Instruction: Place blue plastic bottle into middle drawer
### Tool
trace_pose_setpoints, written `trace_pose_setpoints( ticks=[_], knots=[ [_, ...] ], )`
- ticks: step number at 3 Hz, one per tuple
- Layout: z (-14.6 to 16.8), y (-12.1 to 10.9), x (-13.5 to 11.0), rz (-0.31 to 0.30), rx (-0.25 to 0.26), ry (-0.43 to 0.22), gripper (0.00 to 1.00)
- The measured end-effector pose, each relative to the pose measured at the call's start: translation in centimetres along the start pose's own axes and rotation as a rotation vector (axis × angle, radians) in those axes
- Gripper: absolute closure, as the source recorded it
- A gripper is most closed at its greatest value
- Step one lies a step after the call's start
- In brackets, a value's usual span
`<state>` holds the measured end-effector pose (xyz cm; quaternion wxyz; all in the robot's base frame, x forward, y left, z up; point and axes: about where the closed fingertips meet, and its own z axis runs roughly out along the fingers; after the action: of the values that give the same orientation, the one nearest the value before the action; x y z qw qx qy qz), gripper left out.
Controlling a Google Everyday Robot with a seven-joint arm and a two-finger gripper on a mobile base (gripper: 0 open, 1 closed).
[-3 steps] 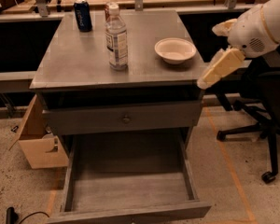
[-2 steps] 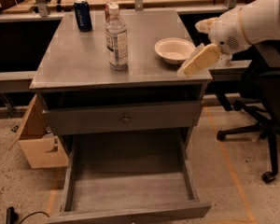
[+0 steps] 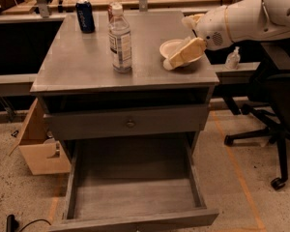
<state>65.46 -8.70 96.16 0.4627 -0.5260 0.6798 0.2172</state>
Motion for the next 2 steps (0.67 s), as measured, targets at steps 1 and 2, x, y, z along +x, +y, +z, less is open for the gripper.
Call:
trace_pose_setpoints(
  ticks=[1,2],
  knots=[
    [0.22,0.02,0.03,0.004,-0.002,-0.003,0.00],
    [0.70,0.07,0.11,0.012,-0.006,-0.011,0.00]
  ],
)
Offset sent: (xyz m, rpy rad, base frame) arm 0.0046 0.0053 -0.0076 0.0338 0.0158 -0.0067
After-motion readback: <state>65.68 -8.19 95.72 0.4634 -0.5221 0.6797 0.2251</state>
